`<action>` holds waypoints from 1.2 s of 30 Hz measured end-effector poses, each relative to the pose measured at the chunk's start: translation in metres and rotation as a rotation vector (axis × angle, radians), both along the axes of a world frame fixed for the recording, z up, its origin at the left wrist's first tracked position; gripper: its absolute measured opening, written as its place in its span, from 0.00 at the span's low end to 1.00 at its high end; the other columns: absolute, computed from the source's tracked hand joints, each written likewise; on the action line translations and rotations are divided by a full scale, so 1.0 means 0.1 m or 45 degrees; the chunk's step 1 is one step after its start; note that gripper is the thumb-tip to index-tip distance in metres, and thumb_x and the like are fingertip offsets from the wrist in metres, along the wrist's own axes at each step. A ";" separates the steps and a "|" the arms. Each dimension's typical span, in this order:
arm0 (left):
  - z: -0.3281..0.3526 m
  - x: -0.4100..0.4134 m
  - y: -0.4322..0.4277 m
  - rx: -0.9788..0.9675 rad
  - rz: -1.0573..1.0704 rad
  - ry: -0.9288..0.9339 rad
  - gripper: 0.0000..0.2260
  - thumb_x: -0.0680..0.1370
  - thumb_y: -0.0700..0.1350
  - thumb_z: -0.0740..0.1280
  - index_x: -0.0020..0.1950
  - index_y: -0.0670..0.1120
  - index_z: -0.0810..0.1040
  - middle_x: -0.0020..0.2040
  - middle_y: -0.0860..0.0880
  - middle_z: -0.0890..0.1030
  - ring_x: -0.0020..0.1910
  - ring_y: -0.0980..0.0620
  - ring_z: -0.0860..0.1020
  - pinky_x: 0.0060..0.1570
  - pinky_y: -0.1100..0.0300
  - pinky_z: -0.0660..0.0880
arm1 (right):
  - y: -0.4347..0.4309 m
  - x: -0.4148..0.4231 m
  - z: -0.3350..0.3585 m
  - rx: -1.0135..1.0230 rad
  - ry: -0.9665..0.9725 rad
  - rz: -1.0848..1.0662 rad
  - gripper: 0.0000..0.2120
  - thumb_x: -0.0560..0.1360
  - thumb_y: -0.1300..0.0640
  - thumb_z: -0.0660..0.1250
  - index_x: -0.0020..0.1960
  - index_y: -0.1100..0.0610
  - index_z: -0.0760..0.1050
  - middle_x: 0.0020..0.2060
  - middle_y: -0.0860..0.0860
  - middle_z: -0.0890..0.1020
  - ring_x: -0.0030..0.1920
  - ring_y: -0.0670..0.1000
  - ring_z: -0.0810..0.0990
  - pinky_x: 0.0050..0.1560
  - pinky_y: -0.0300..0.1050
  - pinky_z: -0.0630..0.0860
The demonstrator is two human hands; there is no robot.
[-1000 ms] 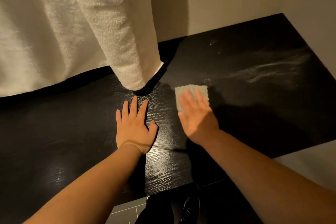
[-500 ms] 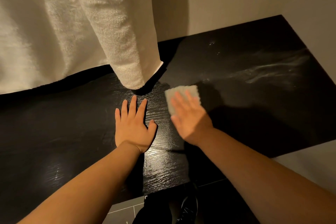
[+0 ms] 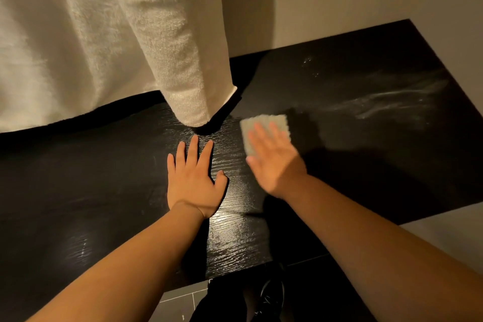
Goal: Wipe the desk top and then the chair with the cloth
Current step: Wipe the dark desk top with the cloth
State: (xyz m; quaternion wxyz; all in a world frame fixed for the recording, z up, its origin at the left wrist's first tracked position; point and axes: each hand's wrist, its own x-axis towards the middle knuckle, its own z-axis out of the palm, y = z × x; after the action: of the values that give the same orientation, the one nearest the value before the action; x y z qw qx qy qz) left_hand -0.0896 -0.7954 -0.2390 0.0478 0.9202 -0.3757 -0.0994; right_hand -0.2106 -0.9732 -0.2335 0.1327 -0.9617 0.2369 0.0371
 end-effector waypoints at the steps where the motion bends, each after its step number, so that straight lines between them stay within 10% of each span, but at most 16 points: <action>1: 0.00 0.00 0.00 0.000 0.000 0.001 0.35 0.79 0.63 0.53 0.85 0.55 0.55 0.86 0.47 0.50 0.84 0.41 0.46 0.82 0.38 0.45 | 0.09 -0.05 -0.04 0.017 -0.041 0.104 0.34 0.81 0.40 0.43 0.82 0.54 0.57 0.82 0.54 0.58 0.82 0.59 0.51 0.80 0.61 0.51; 5: -0.02 0.00 0.01 0.007 0.002 0.003 0.35 0.79 0.63 0.53 0.85 0.56 0.54 0.86 0.48 0.49 0.84 0.41 0.45 0.82 0.39 0.44 | -0.20 -0.10 0.00 -0.223 -0.046 0.448 0.27 0.84 0.49 0.52 0.79 0.60 0.63 0.77 0.59 0.67 0.78 0.64 0.61 0.78 0.62 0.59; 11: -0.02 0.00 0.01 -0.004 0.004 -0.006 0.34 0.79 0.62 0.55 0.85 0.55 0.55 0.86 0.47 0.50 0.84 0.41 0.46 0.82 0.38 0.45 | -0.51 0.21 -0.05 -0.053 0.033 -0.335 0.29 0.85 0.44 0.45 0.83 0.53 0.48 0.83 0.53 0.49 0.82 0.60 0.44 0.81 0.57 0.43; 15: -0.02 0.00 0.00 0.012 0.001 -0.010 0.35 0.79 0.62 0.55 0.85 0.55 0.54 0.86 0.47 0.50 0.84 0.41 0.46 0.82 0.38 0.45 | 0.05 0.31 -0.05 -0.257 -0.174 0.260 0.27 0.82 0.49 0.57 0.77 0.60 0.67 0.77 0.60 0.68 0.79 0.63 0.59 0.80 0.59 0.49; 20: -0.02 -0.01 0.01 -0.003 0.001 -0.020 0.35 0.79 0.62 0.55 0.85 0.54 0.55 0.86 0.47 0.51 0.84 0.40 0.47 0.81 0.38 0.46 | -0.26 0.31 -0.01 -0.323 -0.090 0.406 0.28 0.83 0.49 0.52 0.79 0.62 0.63 0.78 0.60 0.66 0.80 0.62 0.56 0.80 0.54 0.47; 26: -0.03 0.00 0.01 -0.024 0.008 -0.025 0.34 0.79 0.62 0.57 0.85 0.54 0.57 0.86 0.46 0.53 0.84 0.40 0.49 0.81 0.37 0.47 | -0.47 0.49 0.02 -0.074 0.049 -0.292 0.29 0.85 0.47 0.47 0.84 0.53 0.48 0.83 0.53 0.48 0.82 0.60 0.43 0.81 0.58 0.43; 30: -0.04 -0.01 0.01 -0.021 0.007 -0.039 0.35 0.79 0.62 0.58 0.85 0.54 0.57 0.86 0.46 0.53 0.84 0.40 0.48 0.81 0.37 0.47 | 0.02 0.45 -0.01 -0.261 -0.138 0.354 0.27 0.82 0.52 0.58 0.79 0.61 0.64 0.77 0.60 0.66 0.79 0.65 0.58 0.78 0.63 0.54; 36: -0.04 0.00 0.00 -0.019 0.008 -0.037 0.35 0.78 0.62 0.58 0.85 0.54 0.57 0.86 0.47 0.53 0.84 0.40 0.48 0.81 0.37 0.47 | -0.42 0.53 -0.05 -0.173 0.011 0.398 0.31 0.82 0.45 0.50 0.80 0.58 0.62 0.79 0.57 0.65 0.80 0.61 0.58 0.79 0.57 0.55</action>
State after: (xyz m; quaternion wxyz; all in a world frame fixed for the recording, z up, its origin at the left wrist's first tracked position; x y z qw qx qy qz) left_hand -0.0899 -0.7951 -0.2433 0.0494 0.9223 -0.3741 -0.0830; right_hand -0.1576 -1.0156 -0.2382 0.0590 -0.9934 0.0870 0.0454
